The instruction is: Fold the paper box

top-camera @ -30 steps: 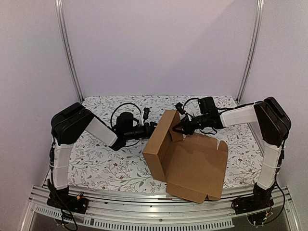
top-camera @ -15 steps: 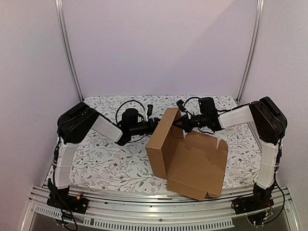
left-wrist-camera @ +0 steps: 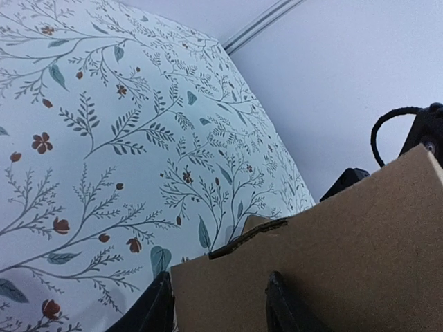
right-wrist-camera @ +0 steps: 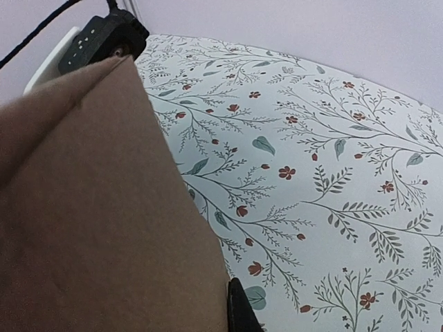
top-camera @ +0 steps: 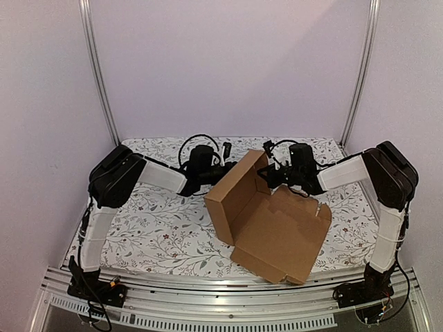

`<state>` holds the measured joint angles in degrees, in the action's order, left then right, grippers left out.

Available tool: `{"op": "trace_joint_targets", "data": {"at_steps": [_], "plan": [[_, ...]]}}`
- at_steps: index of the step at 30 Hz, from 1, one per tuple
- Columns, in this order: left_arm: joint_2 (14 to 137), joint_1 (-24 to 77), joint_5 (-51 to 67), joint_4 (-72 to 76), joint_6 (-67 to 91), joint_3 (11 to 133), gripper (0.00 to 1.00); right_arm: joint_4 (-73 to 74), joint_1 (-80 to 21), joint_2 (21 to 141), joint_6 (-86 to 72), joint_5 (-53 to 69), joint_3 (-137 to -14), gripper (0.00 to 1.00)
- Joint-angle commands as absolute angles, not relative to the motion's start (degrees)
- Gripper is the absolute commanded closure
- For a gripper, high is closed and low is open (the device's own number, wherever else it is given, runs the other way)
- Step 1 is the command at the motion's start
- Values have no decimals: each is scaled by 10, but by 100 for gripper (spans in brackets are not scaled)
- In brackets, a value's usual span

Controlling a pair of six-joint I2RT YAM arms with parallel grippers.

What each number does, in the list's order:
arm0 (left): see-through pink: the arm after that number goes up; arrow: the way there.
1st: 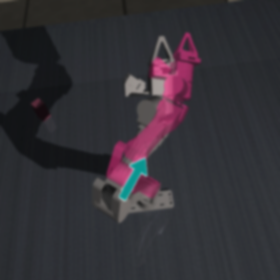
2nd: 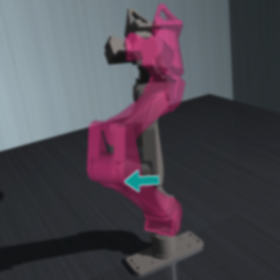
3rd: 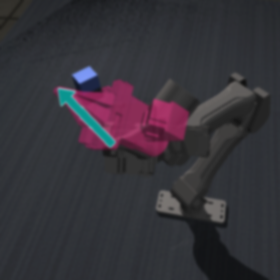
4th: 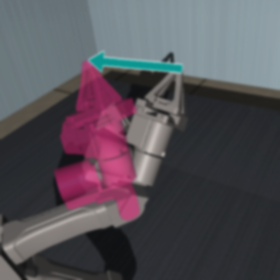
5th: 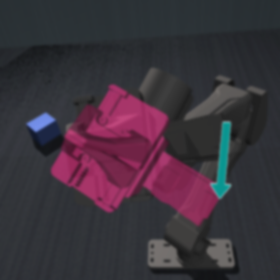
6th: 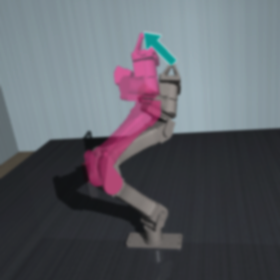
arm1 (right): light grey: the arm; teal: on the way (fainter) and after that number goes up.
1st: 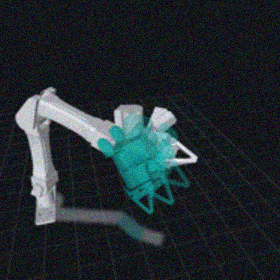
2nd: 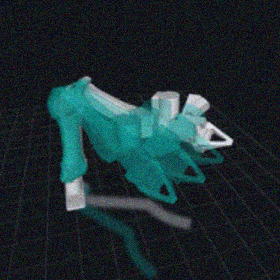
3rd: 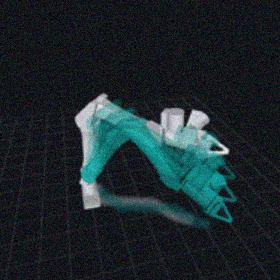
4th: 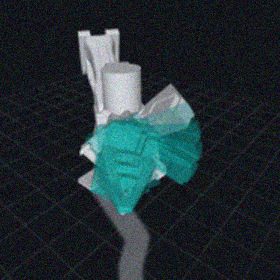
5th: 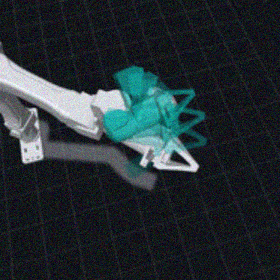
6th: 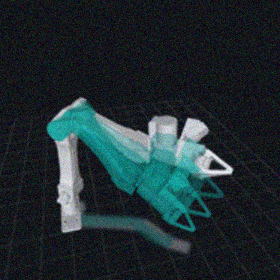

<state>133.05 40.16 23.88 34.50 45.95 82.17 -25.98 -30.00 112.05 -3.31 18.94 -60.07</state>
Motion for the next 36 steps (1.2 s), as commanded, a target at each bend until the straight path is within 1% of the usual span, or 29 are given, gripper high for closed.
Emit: {"op": "trace_joint_targets", "data": {"at_steps": [1,5,8,10,13,16,19,22,26,27,30,31,36], "plan": [[1361,506,335,287,436,876,54,-288,-345,1123,-55,130,-602,100],[1336,495,299,306,443,828,53,-265,-345,1116,-41,152,-603,100],[1315,477,257,310,439,782,50,-251,-340,1107,-14,225,-599,100],[1314,468,236,309,438,766,50,-243,-339,1098,-6,239,-592,100],[1338,463,221,295,435,773,50,-242,-339,1087,16,246,-581,100],[1375,469,235,288,438,803,51,-240,-339,1081,21,245,-578,100],[1393,483,263,285,431,827,55,-239,-340,1082,23,227,-581,100],[1382,504,321,340,432,825,60,-250,-339,1086,26,168,-578,100],[1355,528,355,386,446,827,64,-270,-342,1095,14,113,-573,100],[1351,530,348,387,447,827,65,-270,-344,1096,14,102,-574,100],[1343,533,330,388,463,829,72,-263,-350,1101,13,76,-579,100],[1337,536,317,383,468,831,73,-257,-351,1103,14,72,-582,100],[1288,552,255,365,472,816,70,-251,-352,1111,13,68,-591,100]]}}
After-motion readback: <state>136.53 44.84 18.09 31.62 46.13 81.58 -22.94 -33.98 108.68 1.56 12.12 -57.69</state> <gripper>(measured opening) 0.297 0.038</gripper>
